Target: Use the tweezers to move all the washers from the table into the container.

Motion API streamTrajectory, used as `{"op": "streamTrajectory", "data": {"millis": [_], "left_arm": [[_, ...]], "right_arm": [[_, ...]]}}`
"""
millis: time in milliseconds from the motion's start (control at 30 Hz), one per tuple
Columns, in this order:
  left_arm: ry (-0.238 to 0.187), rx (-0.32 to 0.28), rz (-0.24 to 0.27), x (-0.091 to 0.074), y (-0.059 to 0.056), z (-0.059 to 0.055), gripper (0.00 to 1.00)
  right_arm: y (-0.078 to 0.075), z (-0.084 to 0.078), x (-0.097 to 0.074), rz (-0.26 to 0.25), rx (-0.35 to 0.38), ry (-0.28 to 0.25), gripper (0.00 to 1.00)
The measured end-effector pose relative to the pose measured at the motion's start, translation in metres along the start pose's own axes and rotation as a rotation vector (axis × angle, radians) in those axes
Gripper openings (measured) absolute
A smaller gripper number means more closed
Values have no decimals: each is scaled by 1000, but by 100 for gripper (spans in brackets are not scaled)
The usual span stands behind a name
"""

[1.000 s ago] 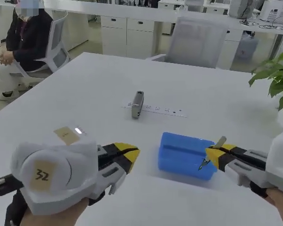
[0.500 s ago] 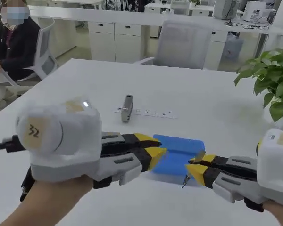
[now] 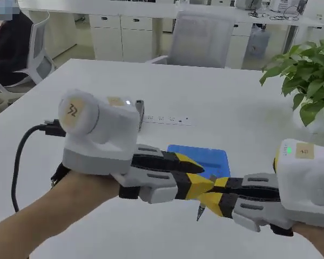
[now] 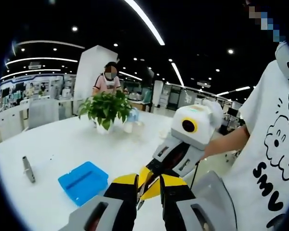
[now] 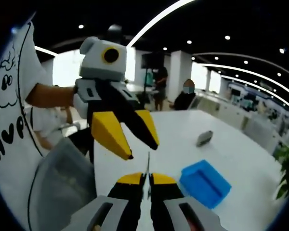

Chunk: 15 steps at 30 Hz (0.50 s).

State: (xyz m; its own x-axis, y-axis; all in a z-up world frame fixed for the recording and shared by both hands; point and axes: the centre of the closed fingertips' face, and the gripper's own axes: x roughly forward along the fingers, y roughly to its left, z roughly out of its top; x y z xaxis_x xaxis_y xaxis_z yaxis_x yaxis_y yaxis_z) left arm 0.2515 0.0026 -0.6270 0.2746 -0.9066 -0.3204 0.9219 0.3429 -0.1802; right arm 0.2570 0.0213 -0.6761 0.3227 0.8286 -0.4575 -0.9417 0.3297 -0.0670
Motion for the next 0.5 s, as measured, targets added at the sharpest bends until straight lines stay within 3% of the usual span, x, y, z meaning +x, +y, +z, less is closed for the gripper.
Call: {"op": "streamTrajectory", "data": {"millis": [100,367,500], "left_arm": [[70,-33,-85,4,-9,-9,17],[155,22,-187,7,-15,-19,9],[168,53,-218,8,-17,-22,0]], "right_arm": [[8,-1,2,45,-6,14,2],[24,-3,4,129,-50,50,2],[30,-5,2,158,-59,60,2]]}}
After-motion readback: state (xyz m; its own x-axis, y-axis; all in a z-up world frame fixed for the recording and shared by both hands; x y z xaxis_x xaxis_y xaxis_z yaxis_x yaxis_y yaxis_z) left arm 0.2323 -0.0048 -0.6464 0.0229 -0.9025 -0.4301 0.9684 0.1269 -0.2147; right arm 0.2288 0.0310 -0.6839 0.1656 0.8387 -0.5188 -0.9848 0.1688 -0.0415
